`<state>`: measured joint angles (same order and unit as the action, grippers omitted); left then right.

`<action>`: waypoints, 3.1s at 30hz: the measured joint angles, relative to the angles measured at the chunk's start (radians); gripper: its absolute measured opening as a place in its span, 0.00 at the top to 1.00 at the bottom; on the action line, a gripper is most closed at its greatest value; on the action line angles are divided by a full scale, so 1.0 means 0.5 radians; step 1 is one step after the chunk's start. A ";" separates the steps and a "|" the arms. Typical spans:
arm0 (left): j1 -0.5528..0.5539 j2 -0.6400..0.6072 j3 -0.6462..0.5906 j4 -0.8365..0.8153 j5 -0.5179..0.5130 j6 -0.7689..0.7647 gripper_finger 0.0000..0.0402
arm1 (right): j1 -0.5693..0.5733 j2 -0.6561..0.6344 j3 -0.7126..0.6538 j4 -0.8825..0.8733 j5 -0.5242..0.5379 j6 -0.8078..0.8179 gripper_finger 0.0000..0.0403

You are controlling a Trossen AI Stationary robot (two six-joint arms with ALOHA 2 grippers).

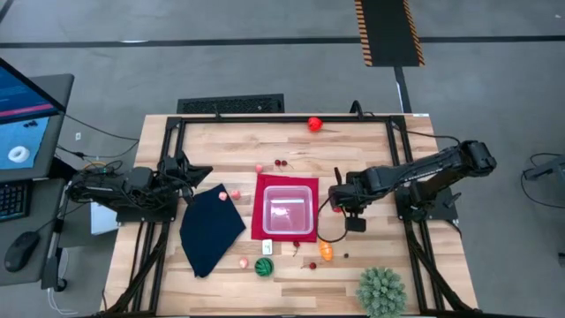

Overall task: Pick and placing Produce into tupperware
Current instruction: Put the strawberry in the transparent bin, then put the apple in the transparent bin

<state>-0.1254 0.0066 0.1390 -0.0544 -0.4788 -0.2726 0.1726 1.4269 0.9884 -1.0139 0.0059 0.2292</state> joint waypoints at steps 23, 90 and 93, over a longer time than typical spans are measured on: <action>-0.001 0.000 0.000 0.000 -0.067 0.015 1.00 | 0.000 0.002 0.266 0.397 0.086 -0.289 0.96; 0.000 -0.001 -0.001 -0.045 -0.104 -0.030 1.00 | 0.398 0.433 0.740 -0.270 0.043 0.248 0.48; -0.001 -0.001 -0.001 -0.046 -0.103 -0.034 1.00 | 0.420 0.434 0.630 -0.204 0.043 0.275 0.46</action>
<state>-0.1257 0.0063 0.1387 -0.0772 -0.5304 -0.2897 0.3824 1.6440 1.3032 -1.1161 0.0275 0.3665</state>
